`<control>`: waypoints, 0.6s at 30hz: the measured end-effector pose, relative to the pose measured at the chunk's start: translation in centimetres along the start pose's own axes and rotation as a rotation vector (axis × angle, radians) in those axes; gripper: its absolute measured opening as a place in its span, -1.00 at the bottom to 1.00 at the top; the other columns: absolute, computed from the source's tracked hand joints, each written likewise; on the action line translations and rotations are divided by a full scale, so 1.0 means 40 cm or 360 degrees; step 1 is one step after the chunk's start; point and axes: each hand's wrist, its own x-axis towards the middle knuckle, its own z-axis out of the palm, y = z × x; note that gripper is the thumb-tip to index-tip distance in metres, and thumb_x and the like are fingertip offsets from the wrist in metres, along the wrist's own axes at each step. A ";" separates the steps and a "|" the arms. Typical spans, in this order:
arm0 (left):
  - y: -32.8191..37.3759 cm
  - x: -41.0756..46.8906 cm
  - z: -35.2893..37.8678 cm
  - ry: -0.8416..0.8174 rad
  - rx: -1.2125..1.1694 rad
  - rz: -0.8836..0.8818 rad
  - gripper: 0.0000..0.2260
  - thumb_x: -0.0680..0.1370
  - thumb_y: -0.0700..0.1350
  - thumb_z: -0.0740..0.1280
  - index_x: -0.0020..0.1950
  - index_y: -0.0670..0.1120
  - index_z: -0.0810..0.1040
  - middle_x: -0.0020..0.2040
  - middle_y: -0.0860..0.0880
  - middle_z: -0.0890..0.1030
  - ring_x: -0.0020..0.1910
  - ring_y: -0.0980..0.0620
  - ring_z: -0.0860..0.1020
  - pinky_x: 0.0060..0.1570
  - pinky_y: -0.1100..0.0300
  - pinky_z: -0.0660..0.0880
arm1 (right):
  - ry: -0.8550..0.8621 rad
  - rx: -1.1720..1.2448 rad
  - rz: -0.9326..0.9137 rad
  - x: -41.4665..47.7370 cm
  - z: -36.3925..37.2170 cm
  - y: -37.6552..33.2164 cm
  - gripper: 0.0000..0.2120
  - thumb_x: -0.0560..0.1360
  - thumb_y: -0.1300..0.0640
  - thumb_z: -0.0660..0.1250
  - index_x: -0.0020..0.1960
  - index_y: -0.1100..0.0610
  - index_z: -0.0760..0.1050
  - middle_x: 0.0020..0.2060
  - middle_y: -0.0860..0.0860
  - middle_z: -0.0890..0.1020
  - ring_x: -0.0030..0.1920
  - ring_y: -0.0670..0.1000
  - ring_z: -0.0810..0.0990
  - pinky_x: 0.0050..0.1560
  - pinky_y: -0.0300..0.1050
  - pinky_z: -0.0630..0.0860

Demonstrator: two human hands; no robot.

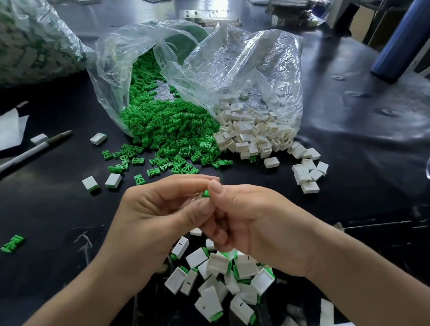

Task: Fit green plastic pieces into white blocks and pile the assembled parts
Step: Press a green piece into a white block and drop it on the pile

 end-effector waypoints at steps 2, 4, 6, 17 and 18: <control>0.008 0.003 -0.004 -0.0080 -0.0037 -0.0051 -0.71 0.28 -0.21 0.49 0.00 -0.13 0.67 -0.36 -0.21 0.62 -0.41 -0.08 0.59 -0.35 0.18 0.55 | 0.0011 -0.0008 0.0010 0.000 -0.006 0.001 -0.58 0.37 -0.07 0.15 -0.03 0.29 0.42 -0.42 -0.03 0.43 -0.43 -0.13 0.34 -0.38 -0.32 0.30; 0.006 0.003 -0.011 -0.0055 -0.0064 -0.0086 -0.71 0.26 -0.17 0.49 -0.03 -0.09 0.69 -0.31 -0.18 0.65 -0.37 -0.05 0.60 -0.31 0.21 0.55 | 0.0013 -0.0003 0.0017 0.001 -0.009 -0.001 -0.58 0.37 -0.08 0.16 -0.07 0.29 0.43 -0.43 -0.04 0.43 -0.43 -0.13 0.34 -0.38 -0.30 0.29; 0.003 0.003 -0.013 -0.0046 -0.0111 -0.0089 -0.76 0.29 -0.14 0.44 -0.06 -0.10 0.69 -0.29 -0.20 0.65 -0.37 -0.05 0.61 -0.30 0.21 0.55 | 0.0020 -0.0002 -0.0002 0.000 -0.010 -0.004 -0.67 0.36 -0.08 0.16 -0.15 0.20 0.41 -0.43 -0.04 0.43 -0.44 -0.13 0.34 -0.39 -0.30 0.29; 0.018 0.002 -0.002 -0.0013 -0.0137 -0.0108 -0.77 0.26 -0.12 0.41 -0.14 -0.14 0.70 -0.20 -0.37 0.60 -0.37 -0.16 0.59 -0.35 0.17 0.56 | 0.0024 -0.0159 -0.0023 0.004 -0.010 0.004 -0.58 0.41 -0.15 0.15 -0.06 0.22 0.43 -0.40 -0.02 0.48 -0.42 -0.12 0.38 -0.40 -0.34 0.34; 0.018 0.001 -0.001 -0.0020 -0.0144 -0.0111 -0.76 0.27 -0.11 0.39 -0.13 -0.15 0.69 -0.19 -0.37 0.60 -0.37 -0.16 0.59 -0.35 0.16 0.56 | 0.0031 -0.0192 -0.0036 0.004 -0.011 0.005 -0.60 0.44 -0.17 0.18 -0.10 0.21 0.42 -0.41 -0.03 0.49 -0.43 -0.13 0.39 -0.40 -0.35 0.34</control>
